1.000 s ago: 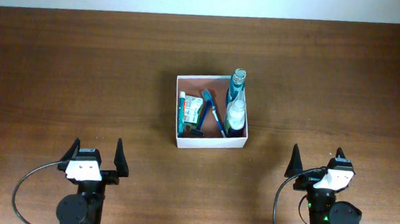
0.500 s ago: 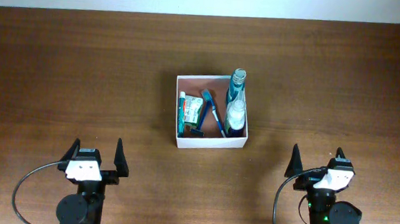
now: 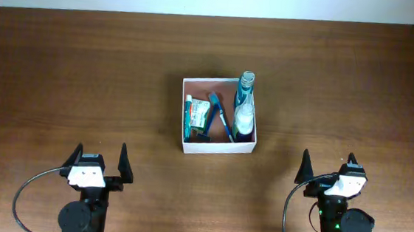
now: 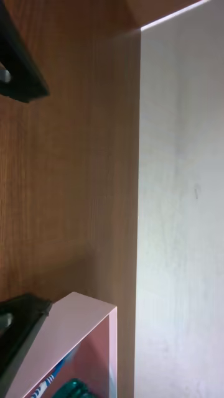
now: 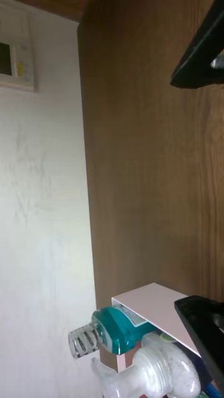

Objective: Pack container

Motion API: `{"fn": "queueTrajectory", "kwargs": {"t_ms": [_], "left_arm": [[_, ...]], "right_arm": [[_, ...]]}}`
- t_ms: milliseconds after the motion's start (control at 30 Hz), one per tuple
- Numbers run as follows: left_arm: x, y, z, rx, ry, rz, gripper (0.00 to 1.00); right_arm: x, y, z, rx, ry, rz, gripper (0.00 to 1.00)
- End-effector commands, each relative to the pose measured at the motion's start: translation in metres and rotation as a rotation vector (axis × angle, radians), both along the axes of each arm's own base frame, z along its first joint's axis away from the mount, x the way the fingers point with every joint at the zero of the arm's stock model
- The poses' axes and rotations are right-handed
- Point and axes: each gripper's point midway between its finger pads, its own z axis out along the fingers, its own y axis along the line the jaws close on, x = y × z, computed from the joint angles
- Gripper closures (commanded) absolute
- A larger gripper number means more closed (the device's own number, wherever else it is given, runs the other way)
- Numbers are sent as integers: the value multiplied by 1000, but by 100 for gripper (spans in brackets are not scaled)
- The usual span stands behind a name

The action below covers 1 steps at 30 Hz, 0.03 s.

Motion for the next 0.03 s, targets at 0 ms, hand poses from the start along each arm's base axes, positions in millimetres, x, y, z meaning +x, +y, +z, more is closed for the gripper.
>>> {"fn": "queueTrajectory", "kwargs": {"t_ms": [0], "left_arm": [[0,-3,-2,15,-1,-20,1]], "right_arm": [[0,-1,-1,0,0,-6,2]]}}
